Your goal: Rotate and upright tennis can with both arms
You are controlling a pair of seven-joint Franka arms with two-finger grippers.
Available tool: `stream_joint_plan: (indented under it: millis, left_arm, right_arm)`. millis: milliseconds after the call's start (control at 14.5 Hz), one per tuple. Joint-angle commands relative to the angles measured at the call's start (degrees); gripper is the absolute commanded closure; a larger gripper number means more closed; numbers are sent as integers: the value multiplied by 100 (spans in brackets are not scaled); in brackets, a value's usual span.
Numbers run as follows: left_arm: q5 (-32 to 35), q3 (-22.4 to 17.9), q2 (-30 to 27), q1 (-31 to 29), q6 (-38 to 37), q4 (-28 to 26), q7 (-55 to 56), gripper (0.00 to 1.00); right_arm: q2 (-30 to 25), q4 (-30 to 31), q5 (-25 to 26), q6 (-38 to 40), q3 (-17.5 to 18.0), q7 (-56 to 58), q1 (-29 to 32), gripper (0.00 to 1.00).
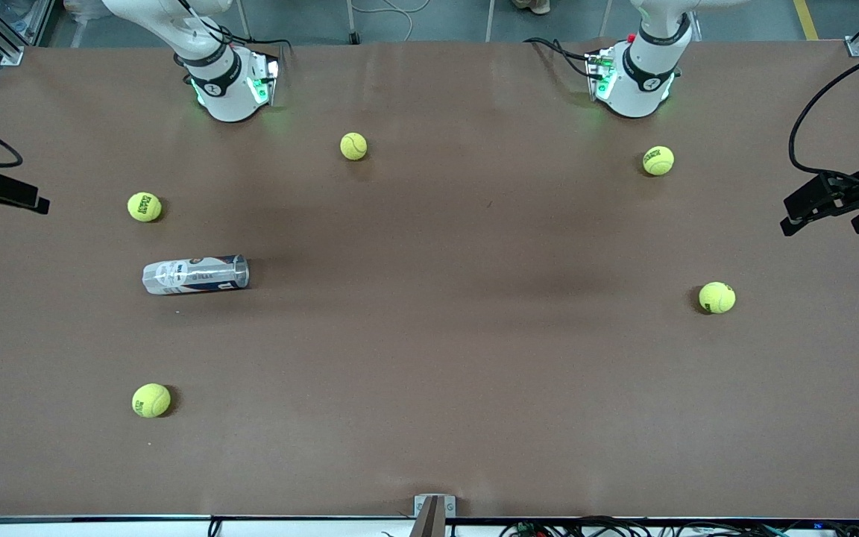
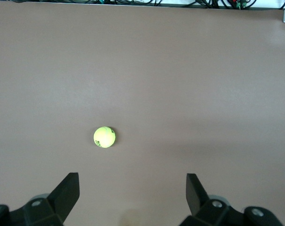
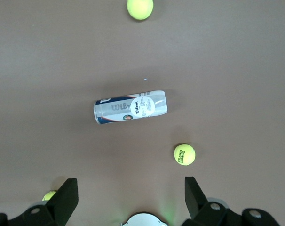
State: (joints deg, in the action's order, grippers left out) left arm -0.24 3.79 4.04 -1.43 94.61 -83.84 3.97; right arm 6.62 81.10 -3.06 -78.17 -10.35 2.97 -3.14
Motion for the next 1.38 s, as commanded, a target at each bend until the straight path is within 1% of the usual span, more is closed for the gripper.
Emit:
stream_joint_plan:
  millis: [0, 138, 346, 484, 691, 967, 1175, 1313]
  left_arm:
    - [50, 16, -44, -15, -57, 25, 16, 0]
    - [41, 16, -44, -6, -57, 51, 7, 0]
    - [59, 16, -44, -6, -57, 69, 16, 0]
    - [59, 16, -44, -6, -57, 69, 25, 0]
    - [59, 16, -44, -6, -57, 69, 25, 0]
    - [59, 16, -44, -6, -57, 60, 25, 0]
    - [59, 16, -44, -6, -57, 60, 25, 0]
    - [59, 16, -44, -6, -57, 60, 25, 0]
  right_arm:
    - [-476, 485, 25, -146, 235, 45, 182, 0]
    - [-652, 625, 95, -172, 270, 63, 182, 0]
    - [-925, 889, 201, -259, 533, 81, 401, 0]
    - [-1101, 1082, 210, -321, 569, 89, 401, 0]
    - [-1172, 1118, 210, -339, 569, 81, 375, 0]
    - [-1084, 724, 201, -260, 560, 124, 393, 0]
    - [-874, 697, 201, -435, 543, 133, 410, 0]
    - [-392, 679, 288, -698, 534, 151, 410, 0]
